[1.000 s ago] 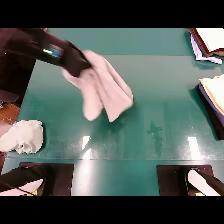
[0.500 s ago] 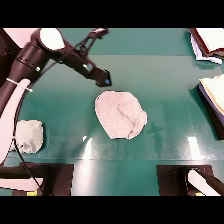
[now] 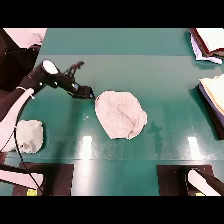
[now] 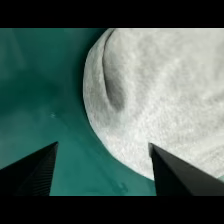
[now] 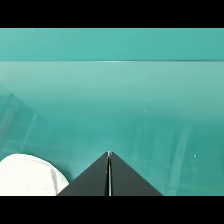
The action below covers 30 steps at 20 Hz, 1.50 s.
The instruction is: Fold the shirts.
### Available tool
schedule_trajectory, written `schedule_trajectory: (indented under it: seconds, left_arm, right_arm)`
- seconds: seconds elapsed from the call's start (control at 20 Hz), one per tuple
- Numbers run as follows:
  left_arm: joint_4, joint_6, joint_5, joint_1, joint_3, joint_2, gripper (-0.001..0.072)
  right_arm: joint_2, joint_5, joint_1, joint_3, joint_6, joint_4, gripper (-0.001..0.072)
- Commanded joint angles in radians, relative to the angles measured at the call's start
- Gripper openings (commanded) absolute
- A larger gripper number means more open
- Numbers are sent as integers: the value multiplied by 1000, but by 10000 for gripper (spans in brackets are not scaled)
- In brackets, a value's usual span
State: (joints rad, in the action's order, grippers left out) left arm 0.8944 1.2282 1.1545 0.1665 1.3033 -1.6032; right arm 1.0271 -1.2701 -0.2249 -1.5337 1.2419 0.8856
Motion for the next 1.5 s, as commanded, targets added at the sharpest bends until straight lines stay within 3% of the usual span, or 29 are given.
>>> schedule_trajectory:
  seconds: [0.0, 0.05, 0.15, 0.25, 0.3, 0.35, 0.4, 0.55, 0.7, 0.8, 0.85, 1.15, 1.45]
  left_arm:
    - [-153, -61, -97, 2, -73, -61, 655]
    - [-152, -60, -125, 13, -73, -65, 628]
    - [-154, -59, -171, 44, -73, -65, 482]
    - [-155, -51, -206, 64, -73, -65, 484]
    - [-158, -35, -217, 64, -73, -65, 440]
    - [-163, -22, -220, 64, -73, -65, 208]
    - [-166, -23, -220, 64, -73, -64, 31]
    - [-144, -20, -158, 58, -27, -46, 22]
    - [-51, -24, -85, 57, 62, 39, 23]
    - [-14, -24, -55, 57, 105, 95, 24]
    - [-4, -25, -51, 57, 114, 119, 24]
    - [2, -24, 20, 57, 116, 156, 24]
    - [16, -24, 49, 57, 116, 156, 24]
  right_arm:
    - [2, -6, 1, 0, 0, -1, 16]
    - [2, -9, 1, 0, 0, -1, 16]
    - [2, -14, 1, 0, -1, -1, 16]
    - [2, -16, 1, 0, -1, 0, 16]
    - [2, -18, 1, 0, -1, 0, 16]
    - [2, -24, 1, 0, -1, 0, 16]
    - [2, -32, 1, 0, 0, 0, 16]
    - [2, -63, 2, 42, 0, -3, 16]
    - [2, -86, 59, 224, 0, -3, 36]
    - [18, -38, 146, 387, 0, -5, 439]
    - [45, -19, 204, 455, 0, -5, 469]
    - [324, 224, 520, 627, -21, -24, 468]
    - [532, 218, 618, 500, -64, -133, 465]
